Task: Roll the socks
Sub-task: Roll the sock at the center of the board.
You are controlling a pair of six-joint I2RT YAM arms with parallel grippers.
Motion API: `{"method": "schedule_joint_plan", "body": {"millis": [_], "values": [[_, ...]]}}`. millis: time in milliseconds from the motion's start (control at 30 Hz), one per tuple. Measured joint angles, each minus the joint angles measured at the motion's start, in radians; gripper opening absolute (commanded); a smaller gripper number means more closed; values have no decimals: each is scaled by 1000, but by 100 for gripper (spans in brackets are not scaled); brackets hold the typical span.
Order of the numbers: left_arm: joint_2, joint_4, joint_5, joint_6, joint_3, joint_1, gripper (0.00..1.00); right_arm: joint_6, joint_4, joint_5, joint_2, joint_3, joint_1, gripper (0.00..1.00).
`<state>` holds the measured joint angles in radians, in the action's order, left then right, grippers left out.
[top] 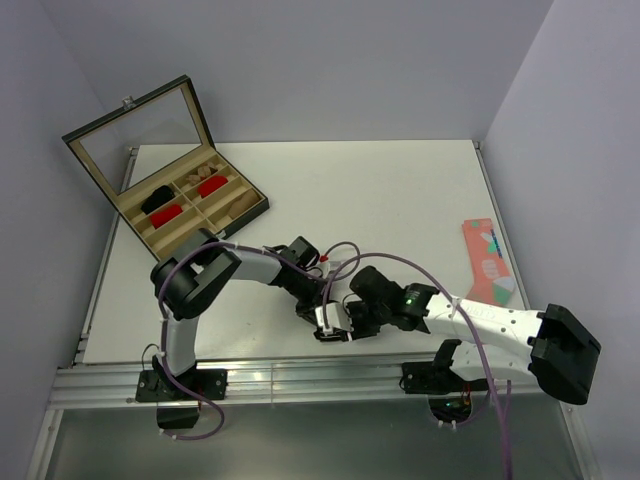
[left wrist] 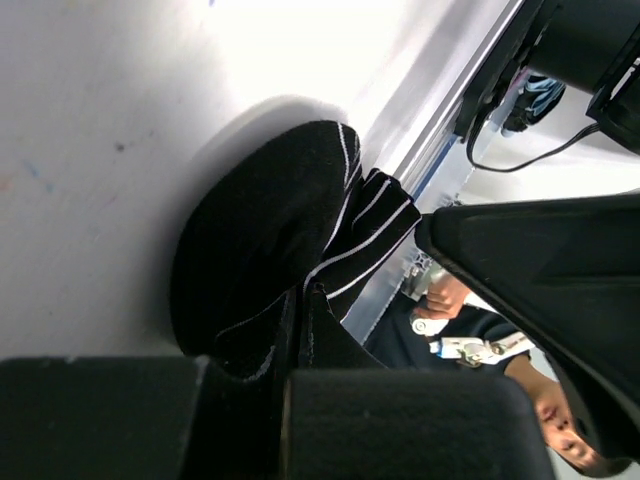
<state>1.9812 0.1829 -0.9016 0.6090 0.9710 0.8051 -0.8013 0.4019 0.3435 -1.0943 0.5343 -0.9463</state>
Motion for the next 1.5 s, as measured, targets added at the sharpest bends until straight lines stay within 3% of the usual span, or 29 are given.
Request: {"method": "schedule_joint_plan", "body": {"millis": [467,1233,1500], "values": [[29,39,-47,2,11,-12,0,27,-26,-56,-10,-3,-137,42],[47,11,-80,39,6,-20,0,50,-80,-99,-116,-3,-197,40],[24,-146,-97,97,-72,-23,6,61,-95,-122,-142,4,-202,26]]}}
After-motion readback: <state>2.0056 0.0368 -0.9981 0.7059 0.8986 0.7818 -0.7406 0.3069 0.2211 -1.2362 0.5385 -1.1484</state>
